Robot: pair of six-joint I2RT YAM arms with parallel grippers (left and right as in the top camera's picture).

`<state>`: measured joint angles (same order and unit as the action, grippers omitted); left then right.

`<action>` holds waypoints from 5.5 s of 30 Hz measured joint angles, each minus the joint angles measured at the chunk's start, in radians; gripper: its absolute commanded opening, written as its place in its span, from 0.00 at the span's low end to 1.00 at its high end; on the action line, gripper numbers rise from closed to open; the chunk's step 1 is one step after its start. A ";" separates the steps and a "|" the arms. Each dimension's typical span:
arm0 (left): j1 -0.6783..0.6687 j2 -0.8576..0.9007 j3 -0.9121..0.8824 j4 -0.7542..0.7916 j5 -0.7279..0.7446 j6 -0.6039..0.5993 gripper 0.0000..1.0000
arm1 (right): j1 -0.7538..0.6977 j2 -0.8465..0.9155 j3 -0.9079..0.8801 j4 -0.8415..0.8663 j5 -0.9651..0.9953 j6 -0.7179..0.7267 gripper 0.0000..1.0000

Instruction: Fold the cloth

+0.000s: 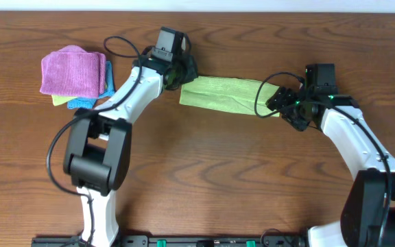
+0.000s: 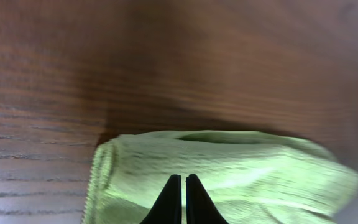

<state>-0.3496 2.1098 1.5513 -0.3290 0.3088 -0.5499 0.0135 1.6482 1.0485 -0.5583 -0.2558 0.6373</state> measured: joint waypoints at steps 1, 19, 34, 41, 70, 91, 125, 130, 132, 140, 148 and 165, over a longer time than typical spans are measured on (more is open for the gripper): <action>0.000 0.016 0.000 0.002 -0.002 -0.001 0.06 | 0.000 0.000 0.000 0.000 0.000 0.003 0.76; 0.000 0.110 0.000 0.021 -0.029 -0.015 0.06 | 0.011 0.109 0.000 0.036 0.005 0.029 0.74; 0.000 0.110 0.001 0.002 -0.032 -0.019 0.06 | 0.057 0.199 0.005 0.144 0.014 0.053 0.70; 0.000 0.110 0.004 -0.013 -0.032 -0.019 0.06 | 0.058 0.219 0.019 0.175 0.021 0.056 0.68; 0.000 0.110 0.016 -0.065 -0.048 -0.022 0.06 | 0.058 0.275 0.031 0.296 0.118 0.055 0.01; 0.000 0.108 0.022 -0.103 -0.055 -0.022 0.06 | 0.097 0.231 0.021 0.293 0.111 -0.044 0.01; 0.000 0.108 0.025 -0.113 -0.055 -0.022 0.06 | 0.345 0.157 0.038 0.413 0.069 -0.065 0.01; 0.000 0.108 0.025 -0.113 -0.055 -0.022 0.06 | 0.370 0.157 0.046 0.446 0.069 -0.065 0.01; 0.000 0.108 0.025 -0.113 -0.055 -0.022 0.06 | 0.380 0.157 0.050 0.457 0.069 -0.065 0.01; 0.000 0.108 0.025 -0.113 -0.055 -0.022 0.06 | 0.430 0.157 0.051 0.477 0.069 -0.067 0.01; 0.000 0.106 0.026 -0.119 -0.054 -0.022 0.06 | 0.451 0.157 0.097 0.465 0.076 -0.093 0.01; 0.016 0.089 0.026 -0.165 -0.054 -0.021 0.06 | 0.451 0.158 0.102 0.459 0.092 -0.105 0.01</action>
<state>-0.3336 2.1983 1.5768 -0.4938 0.2546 -0.5705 0.4644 1.8057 1.1507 -0.0998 -0.1635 0.5323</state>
